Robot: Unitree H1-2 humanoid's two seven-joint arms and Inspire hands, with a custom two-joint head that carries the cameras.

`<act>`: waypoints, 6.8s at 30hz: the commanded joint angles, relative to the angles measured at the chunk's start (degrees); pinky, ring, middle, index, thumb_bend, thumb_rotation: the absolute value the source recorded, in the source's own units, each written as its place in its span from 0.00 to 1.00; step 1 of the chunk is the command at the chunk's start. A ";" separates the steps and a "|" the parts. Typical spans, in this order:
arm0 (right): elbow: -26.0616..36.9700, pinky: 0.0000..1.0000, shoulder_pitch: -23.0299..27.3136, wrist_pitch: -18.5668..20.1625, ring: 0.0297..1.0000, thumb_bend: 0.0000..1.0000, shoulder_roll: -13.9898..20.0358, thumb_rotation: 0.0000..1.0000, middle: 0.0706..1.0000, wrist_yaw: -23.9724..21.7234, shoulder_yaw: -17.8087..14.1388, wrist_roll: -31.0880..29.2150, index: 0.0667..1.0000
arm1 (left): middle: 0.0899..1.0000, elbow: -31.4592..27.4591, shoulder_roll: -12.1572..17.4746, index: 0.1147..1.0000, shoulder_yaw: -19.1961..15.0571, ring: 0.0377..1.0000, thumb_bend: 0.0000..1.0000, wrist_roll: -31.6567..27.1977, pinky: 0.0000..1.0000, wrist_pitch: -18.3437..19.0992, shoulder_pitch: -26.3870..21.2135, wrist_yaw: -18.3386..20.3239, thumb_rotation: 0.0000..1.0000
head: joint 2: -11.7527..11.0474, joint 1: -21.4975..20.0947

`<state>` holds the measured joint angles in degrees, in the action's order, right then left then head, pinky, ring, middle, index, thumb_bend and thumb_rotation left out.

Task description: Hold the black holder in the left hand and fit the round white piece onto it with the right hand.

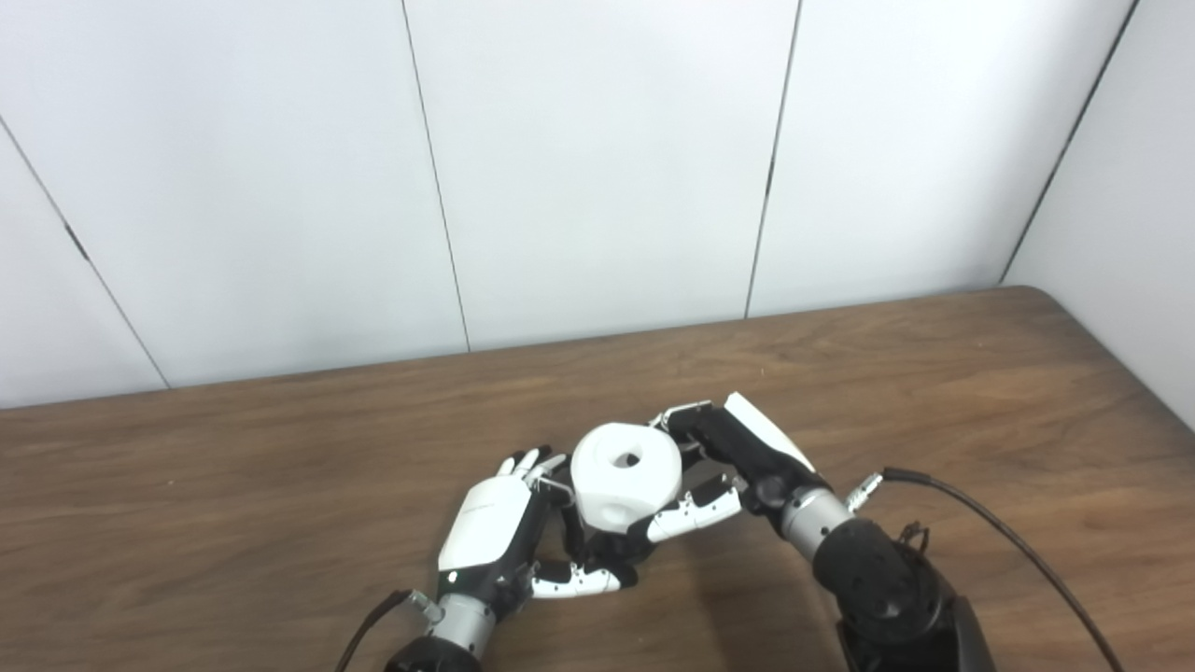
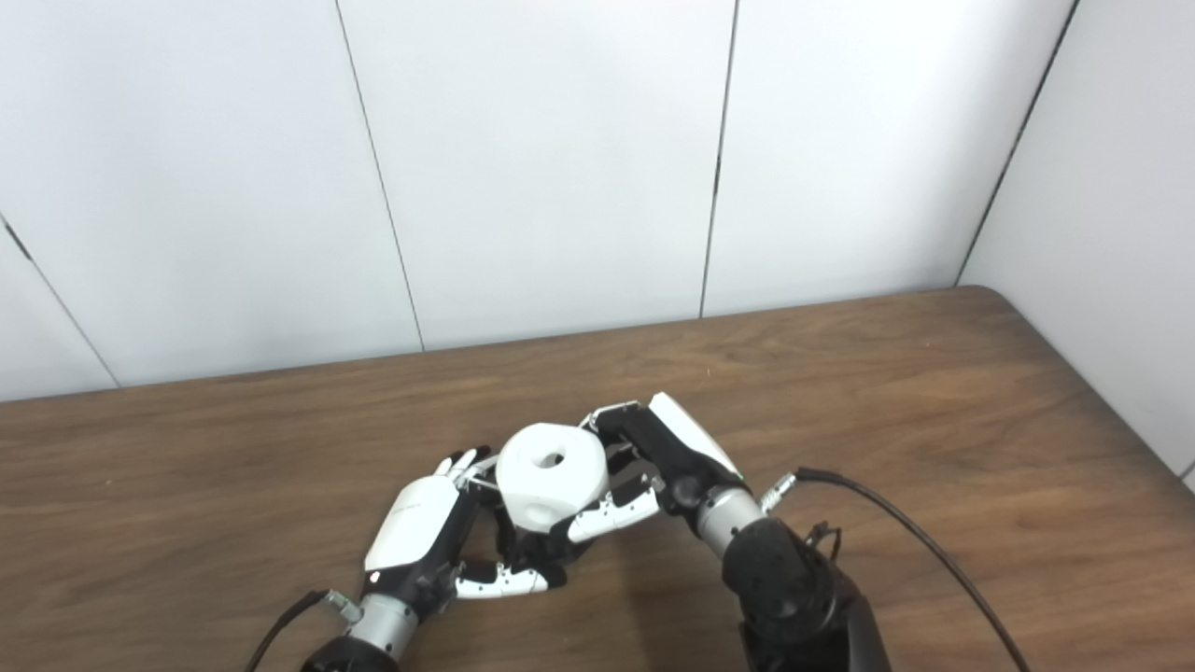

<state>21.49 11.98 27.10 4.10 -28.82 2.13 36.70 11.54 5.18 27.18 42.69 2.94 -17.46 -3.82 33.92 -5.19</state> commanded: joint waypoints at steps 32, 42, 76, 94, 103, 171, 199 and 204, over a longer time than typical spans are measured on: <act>-1.46 0.71 -2.19 -0.67 0.77 0.50 6.07 0.13 0.73 11.79 5.79 -7.22 0.44 | 0.88 -3.67 2.32 0.41 1.01 0.97 0.52 1.39 1.00 3.33 2.97 4.39 0.05 | 0.82 -0.65; -1.44 0.81 -2.20 -0.95 0.84 0.50 7.64 0.13 0.78 12.91 7.60 -6.82 0.44 | 0.87 -2.89 2.02 0.41 1.10 0.97 0.52 1.22 1.00 2.65 2.81 3.60 0.05 | 0.57 -0.67; -1.82 0.94 -3.31 -0.93 0.90 0.50 8.65 0.13 0.80 14.52 13.25 -5.91 0.44 | 0.88 -4.22 1.19 0.41 1.52 0.97 0.52 1.82 1.00 4.70 3.27 3.86 0.05 | 1.35 1.77; -1.16 0.89 -3.99 -0.21 0.92 0.50 6.34 0.13 0.82 11.15 10.40 -4.73 0.44 | 0.88 -5.01 1.41 0.41 1.49 0.97 0.52 1.75 1.00 5.15 3.78 4.03 0.05 | 1.51 1.57; -0.69 0.86 -4.83 -0.21 0.92 0.50 5.50 0.13 0.82 10.56 8.13 -3.66 0.44 | 0.88 -6.06 2.45 0.41 1.33 0.98 0.52 1.34 1.00 5.17 4.05 4.97 0.05 | 1.71 0.70; -4.08 0.87 -1.61 -0.50 0.92 0.50 6.25 0.13 0.80 13.68 10.66 -4.30 0.44 | 0.88 -6.73 2.52 0.41 1.91 0.97 0.52 1.56 1.00 6.24 4.45 4.95 0.05 | 1.60 1.70; -2.52 1.00 -2.56 -0.20 0.92 0.96 7.14 0.42 0.87 7.61 8.79 -2.07 0.74 | 0.88 -6.66 2.74 0.41 1.47 0.98 0.52 1.40 1.00 6.43 4.16 5.04 0.05 | 1.38 1.24; -2.61 0.79 -2.47 -0.19 0.84 0.99 7.86 0.43 0.84 5.97 8.33 -2.78 0.72 | 0.88 -6.44 2.77 0.41 1.35 0.97 0.52 1.36 1.00 6.12 4.03 4.71 0.05 | 1.38 1.16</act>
<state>19.04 9.78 26.47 11.24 -20.49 10.49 33.37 4.30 7.17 28.07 42.94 8.29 -14.29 -1.16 35.24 -3.96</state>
